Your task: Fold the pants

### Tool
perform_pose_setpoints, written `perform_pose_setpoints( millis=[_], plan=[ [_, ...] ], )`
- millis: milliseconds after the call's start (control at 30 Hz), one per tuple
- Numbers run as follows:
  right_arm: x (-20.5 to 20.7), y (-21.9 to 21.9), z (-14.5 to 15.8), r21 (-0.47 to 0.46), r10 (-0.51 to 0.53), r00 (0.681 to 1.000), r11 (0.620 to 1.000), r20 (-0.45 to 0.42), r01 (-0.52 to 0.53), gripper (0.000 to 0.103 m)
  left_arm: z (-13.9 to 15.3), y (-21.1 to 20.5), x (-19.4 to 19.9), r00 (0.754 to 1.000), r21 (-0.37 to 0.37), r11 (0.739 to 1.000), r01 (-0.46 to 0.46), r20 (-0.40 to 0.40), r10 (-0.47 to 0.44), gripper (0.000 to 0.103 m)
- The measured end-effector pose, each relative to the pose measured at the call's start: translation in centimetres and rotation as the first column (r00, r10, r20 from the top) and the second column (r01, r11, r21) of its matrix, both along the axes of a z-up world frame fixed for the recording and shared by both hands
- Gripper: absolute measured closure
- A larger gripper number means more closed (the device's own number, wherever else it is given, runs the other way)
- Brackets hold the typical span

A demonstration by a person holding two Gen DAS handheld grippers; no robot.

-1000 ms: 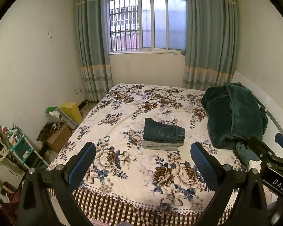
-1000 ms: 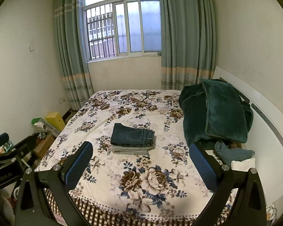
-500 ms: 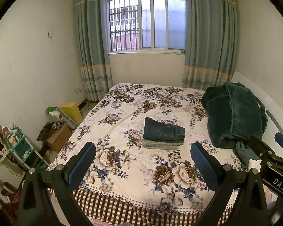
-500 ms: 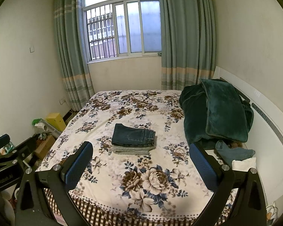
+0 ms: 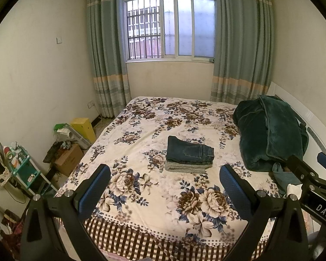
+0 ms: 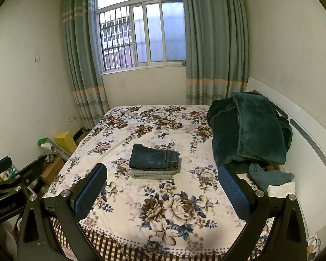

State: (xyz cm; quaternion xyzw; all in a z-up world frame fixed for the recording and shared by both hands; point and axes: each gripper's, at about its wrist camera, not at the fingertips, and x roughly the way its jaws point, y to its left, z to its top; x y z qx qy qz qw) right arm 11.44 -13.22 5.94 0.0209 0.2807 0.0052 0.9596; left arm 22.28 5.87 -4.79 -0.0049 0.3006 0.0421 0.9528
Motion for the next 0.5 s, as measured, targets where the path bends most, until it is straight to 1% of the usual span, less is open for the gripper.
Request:
perform_pose_setpoints(
  millis=[500],
  plan=[
    [-0.33,0.64,-0.03,0.004,-0.005,1.0,1.0,0.002,0.005,0.0,0.24,0.54,-0.63,1.0,-0.008,1.0,-0.015,-0.004,0.015,0.0]
  ],
)
